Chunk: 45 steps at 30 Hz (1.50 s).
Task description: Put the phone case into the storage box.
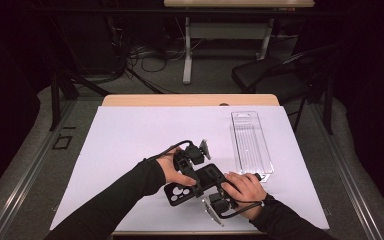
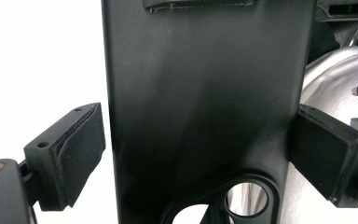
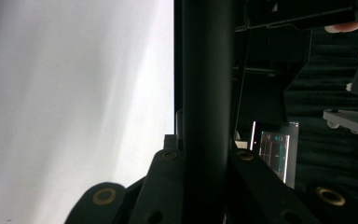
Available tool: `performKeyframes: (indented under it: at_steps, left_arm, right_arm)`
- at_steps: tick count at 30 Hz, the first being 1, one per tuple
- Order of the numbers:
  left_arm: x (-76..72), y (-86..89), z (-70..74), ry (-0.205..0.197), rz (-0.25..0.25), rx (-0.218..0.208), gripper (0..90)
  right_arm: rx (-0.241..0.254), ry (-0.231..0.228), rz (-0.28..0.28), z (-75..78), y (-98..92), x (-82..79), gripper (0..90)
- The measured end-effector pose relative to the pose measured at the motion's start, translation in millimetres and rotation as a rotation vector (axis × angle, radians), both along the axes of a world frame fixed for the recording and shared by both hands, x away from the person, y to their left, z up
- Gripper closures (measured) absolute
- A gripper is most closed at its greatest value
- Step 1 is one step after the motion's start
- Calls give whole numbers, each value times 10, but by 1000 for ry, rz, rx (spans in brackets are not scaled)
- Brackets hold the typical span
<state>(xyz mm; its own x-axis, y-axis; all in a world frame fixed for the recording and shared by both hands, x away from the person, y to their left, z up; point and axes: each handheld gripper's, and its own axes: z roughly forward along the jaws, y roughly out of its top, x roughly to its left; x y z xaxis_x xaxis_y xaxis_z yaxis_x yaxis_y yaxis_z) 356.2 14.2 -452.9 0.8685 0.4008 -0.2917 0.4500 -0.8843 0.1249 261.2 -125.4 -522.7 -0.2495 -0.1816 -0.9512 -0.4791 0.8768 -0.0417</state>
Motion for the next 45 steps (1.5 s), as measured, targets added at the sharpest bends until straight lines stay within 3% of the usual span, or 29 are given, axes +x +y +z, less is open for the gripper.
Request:
performKeyframes:
  at_steps: [7, 16, 31, 37, 45]
  left_arm:
    - [-14, -3, 3, -31, 2, 4, 43]
    - [-24, 55, 74, -57, 12, -10, 7]
    - [-49, 290, 228, -94, 53, -63, 7]
    - [-77, 370, 248, -107, 54, -53, 11]
    - [-76, 509, 287, -138, 86, -79, 36]
  right_arm:
    - [9, 44, 6, 0, 0, 22, 887]
    - [22, 57, 6, 17, -14, 41, 886]
    - [12, 92, -24, 21, -51, 76, 886]
    - [17, 105, -31, 16, -71, 81, 886]
    - [25, 127, -37, 35, -100, 85, 886]
